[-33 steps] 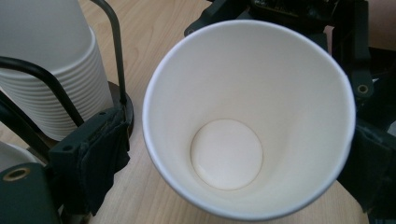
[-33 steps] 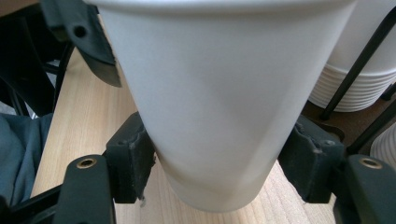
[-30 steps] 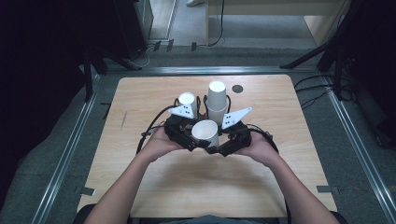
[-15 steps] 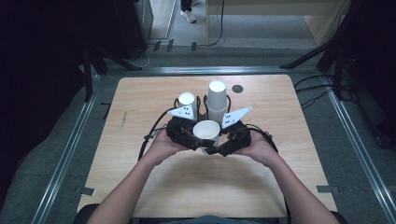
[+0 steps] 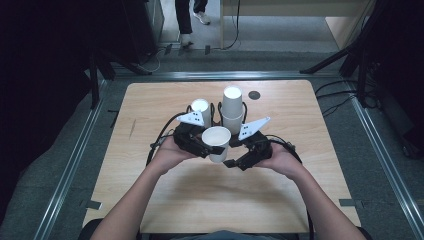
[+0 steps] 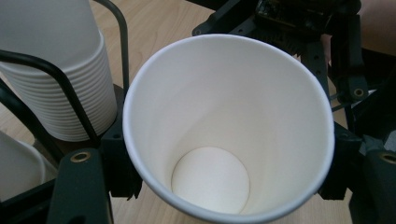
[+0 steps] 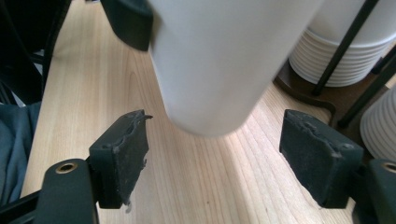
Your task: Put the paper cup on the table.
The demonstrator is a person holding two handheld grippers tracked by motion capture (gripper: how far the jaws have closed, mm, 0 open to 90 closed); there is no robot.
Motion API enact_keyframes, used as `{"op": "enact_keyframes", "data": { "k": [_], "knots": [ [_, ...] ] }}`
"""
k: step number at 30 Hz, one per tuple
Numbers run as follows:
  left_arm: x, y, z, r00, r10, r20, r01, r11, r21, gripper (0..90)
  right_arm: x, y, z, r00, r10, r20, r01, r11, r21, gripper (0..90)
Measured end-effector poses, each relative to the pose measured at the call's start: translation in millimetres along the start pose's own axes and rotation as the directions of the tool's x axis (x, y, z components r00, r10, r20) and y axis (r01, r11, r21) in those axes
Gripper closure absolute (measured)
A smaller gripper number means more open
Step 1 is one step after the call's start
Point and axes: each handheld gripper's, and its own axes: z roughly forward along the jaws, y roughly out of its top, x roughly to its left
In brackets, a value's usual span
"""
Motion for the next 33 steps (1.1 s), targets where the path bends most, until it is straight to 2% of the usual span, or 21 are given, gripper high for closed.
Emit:
{"op": "enact_keyframes", "data": {
  "k": [10, 16, 19, 33],
  "knots": [
    [2.9, -1.9, -3.8, 0.9999, 0.011, -0.007, -0.011, 0.9985, 0.053, 27.2, 0.4, -3.4, -9.5, 0.9998, 0.012, 0.015, -0.012, 1.0, 0.0, 22.2],
    [5.4, -4.2, -8.1, 1.0, 0.005, -0.002, -0.004, 0.998, 0.062, 27.1, -3.1, -5.3, -15.2, 0.9988, 0.039, 0.028, -0.039, 0.999, -0.006, 21.6],
    [6.2, -5.9, -10.8, 1.0, -0.001, 0.001, 0.001, 0.998, 0.064, 27.1, -6.0, -6.2, -17.4, 0.9968, 0.062, 0.05, -0.062, 0.998, -0.011, 21.6],
    [15.1, -19.5, -30.5, 0.9981, -0.038, -0.049, 0.041, 0.9976, 0.057, 27.1, -16.0, -11.6, -32.2, 0.992, 0.073, 0.103, -0.071, 0.997, -0.026, 21.6]
  ]
}}
